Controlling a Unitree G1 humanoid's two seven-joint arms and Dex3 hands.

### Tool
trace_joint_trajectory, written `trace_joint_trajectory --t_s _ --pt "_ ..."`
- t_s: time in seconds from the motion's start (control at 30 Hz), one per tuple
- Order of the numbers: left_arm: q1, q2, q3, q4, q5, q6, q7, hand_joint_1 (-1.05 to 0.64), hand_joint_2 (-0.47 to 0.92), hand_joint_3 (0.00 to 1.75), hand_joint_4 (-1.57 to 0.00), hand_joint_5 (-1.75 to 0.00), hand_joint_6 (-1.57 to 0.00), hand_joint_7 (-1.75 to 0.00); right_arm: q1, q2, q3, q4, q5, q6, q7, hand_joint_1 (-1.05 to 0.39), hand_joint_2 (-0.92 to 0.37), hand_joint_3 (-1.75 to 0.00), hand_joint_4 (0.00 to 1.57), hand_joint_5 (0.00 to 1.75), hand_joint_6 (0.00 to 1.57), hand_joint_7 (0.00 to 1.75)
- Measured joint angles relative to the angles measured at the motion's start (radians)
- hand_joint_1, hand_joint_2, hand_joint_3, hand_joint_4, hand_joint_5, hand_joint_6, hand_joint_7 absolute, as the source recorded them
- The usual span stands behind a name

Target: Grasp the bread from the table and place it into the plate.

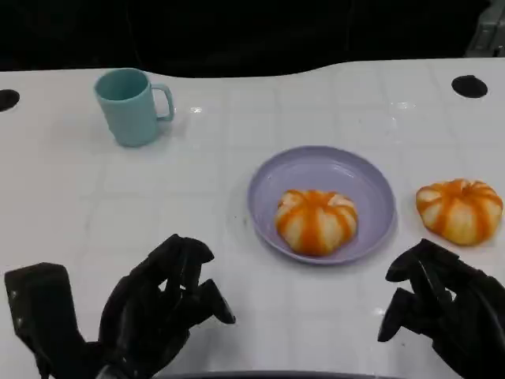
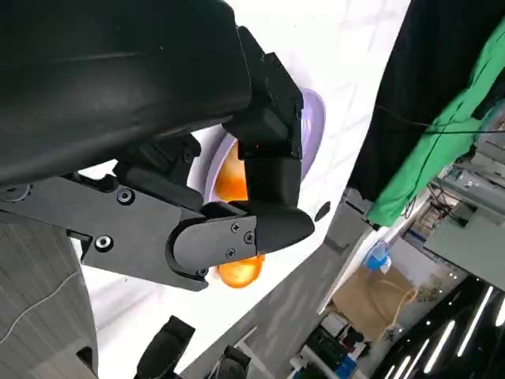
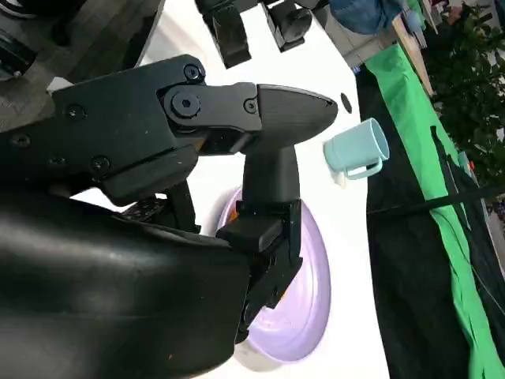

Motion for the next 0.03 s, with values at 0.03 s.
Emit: trace_joint_trajectory --t_s 0.03 --pt "0.0 0.0 0.0 0.0 0.0 0.0 0.0 -0.54 0.92 0.53 -0.88 -1.75 -0.66 -1.75 0.0 0.0 0.0 0.0 0.0 0.0 0.0 -0.44 -0.92 -0.43 0.62 1.75 0.47 1.61"
